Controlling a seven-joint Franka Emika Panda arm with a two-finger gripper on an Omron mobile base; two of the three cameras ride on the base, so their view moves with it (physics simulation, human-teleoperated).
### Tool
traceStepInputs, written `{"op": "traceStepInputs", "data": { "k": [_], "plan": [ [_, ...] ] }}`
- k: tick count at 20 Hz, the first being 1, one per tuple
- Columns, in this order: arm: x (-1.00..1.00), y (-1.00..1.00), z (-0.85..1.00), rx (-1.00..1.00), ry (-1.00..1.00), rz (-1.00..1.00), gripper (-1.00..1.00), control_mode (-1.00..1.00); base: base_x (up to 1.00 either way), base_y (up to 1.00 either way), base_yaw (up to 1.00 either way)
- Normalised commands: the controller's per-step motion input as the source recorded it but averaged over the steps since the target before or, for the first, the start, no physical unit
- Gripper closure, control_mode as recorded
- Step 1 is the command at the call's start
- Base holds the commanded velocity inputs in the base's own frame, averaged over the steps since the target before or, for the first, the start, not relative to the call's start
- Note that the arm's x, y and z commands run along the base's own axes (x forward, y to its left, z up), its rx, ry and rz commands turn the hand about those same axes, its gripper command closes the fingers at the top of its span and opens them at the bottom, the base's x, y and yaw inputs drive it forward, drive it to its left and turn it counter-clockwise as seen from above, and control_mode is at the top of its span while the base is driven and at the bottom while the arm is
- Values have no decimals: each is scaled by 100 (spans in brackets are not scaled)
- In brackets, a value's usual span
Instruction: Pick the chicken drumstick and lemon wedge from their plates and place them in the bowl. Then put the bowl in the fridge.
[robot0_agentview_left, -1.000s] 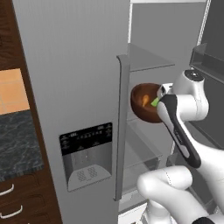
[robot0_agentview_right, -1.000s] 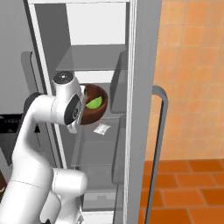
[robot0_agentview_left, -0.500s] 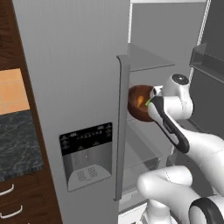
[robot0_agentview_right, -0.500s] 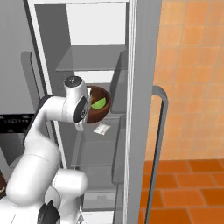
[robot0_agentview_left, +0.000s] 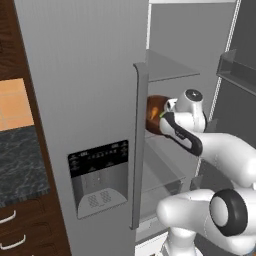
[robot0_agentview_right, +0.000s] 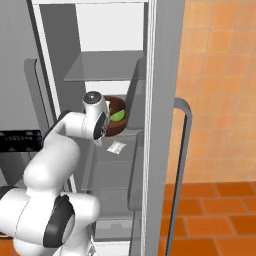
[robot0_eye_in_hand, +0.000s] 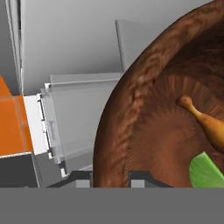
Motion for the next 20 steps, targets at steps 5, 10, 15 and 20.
{"op": "traceStepInputs", "data": {
  "k": [5, 10, 15, 20],
  "plan": [
    [42, -2, -36, 1, 0, 3, 100, -100, 0, 0, 0],
    [34, 0, -20, 0, 0, 1, 100, -100, 0, 0, 0],
    [58, 0, 0, 0, -1, 0, 100, -100, 0, 0, 0],
    [55, 3, -3, 0, 0, 0, 100, -100, 0, 0, 0]
  ]
}}
